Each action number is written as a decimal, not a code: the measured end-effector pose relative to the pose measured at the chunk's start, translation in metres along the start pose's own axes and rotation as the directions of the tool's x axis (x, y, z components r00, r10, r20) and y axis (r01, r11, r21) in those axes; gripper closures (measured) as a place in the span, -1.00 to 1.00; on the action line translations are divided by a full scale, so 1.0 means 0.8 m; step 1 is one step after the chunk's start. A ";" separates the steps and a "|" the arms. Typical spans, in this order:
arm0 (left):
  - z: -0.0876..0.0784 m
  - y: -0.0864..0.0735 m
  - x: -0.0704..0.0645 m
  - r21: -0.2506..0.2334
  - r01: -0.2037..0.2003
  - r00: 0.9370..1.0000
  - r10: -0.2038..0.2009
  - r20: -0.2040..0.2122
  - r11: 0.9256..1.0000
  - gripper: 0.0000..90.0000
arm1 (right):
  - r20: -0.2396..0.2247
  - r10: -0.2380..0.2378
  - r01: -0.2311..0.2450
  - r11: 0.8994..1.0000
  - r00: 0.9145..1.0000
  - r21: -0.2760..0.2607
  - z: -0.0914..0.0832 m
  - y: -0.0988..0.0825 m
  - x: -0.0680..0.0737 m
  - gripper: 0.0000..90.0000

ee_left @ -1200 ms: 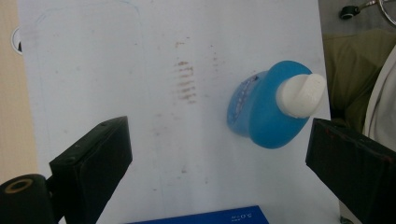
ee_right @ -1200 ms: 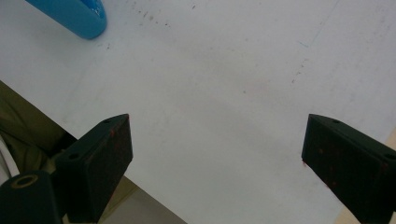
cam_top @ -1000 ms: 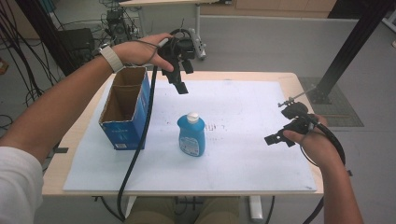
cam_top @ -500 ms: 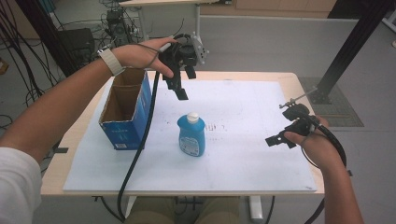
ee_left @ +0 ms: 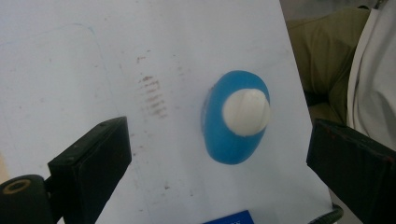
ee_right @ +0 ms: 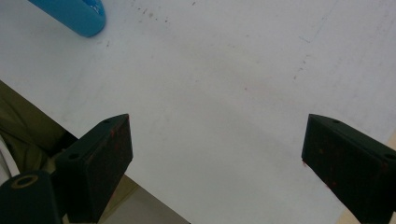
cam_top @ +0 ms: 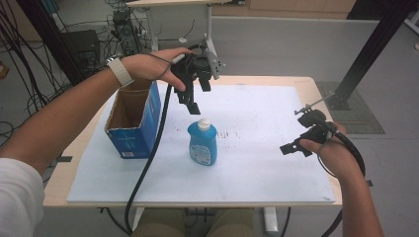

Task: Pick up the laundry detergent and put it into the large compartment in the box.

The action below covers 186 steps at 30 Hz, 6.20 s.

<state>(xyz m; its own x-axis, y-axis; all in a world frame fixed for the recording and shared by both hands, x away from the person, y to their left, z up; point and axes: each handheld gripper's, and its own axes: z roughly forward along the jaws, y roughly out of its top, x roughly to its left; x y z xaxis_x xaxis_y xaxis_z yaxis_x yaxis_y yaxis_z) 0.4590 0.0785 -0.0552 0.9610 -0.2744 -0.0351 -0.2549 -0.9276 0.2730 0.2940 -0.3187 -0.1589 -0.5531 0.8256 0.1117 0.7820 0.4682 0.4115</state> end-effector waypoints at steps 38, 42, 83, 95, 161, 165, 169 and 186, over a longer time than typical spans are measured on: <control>0.038 0.011 -0.010 0.047 -0.084 0.996 0.082 0.034 0.995 -0.84 | -0.002 0.014 -0.014 1.000 1.000 -0.004 0.002 -0.006 -0.001 -0.81; 0.043 0.012 -0.013 0.054 -0.090 0.996 0.089 0.026 0.994 -0.84 | -0.002 0.015 -0.015 1.000 1.000 -0.004 0.002 -0.006 -0.001 -0.81; 0.087 0.024 -0.026 0.104 -0.148 0.989 0.148 0.017 0.983 -0.84 | -0.003 0.022 -0.022 1.000 1.000 -0.002 0.004 -0.009 -0.001 -0.81; 0.088 0.024 -0.024 0.103 -0.144 0.990 0.143 0.018 0.984 -0.83 | -0.006 0.020 -0.020 1.000 1.000 -0.003 0.006 -0.008 -0.002 -0.81; 0.085 0.012 -0.024 0.080 -0.126 0.992 0.126 0.003 0.989 -0.81 | -0.008 0.023 -0.023 1.000 1.000 -0.003 0.007 -0.007 -0.004 -0.81; 0.085 0.013 -0.024 0.078 -0.126 0.992 0.126 0.004 0.989 -0.81 | -0.009 0.025 -0.025 1.000 1.000 -0.002 0.007 -0.007 -0.004 -0.81; 0.086 0.013 -0.024 0.078 -0.126 0.992 0.126 0.004 0.989 -0.81 | -0.010 0.022 -0.022 1.000 1.000 -0.003 0.008 -0.007 -0.004 -0.81; 0.085 0.009 -0.023 0.074 -0.121 0.993 0.121 0.000 0.990 -0.80 | -0.009 0.021 -0.021 1.000 1.000 -0.005 0.008 -0.006 -0.005 -0.81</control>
<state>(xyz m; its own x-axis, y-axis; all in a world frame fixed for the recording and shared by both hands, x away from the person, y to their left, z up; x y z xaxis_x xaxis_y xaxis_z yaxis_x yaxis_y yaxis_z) 0.4320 0.0596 -0.1177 0.9230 -0.3848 -0.0018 -0.3764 -0.9038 0.2037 0.2939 -0.3223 -0.1672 -0.5386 0.8327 0.1283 0.7921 0.4486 0.4139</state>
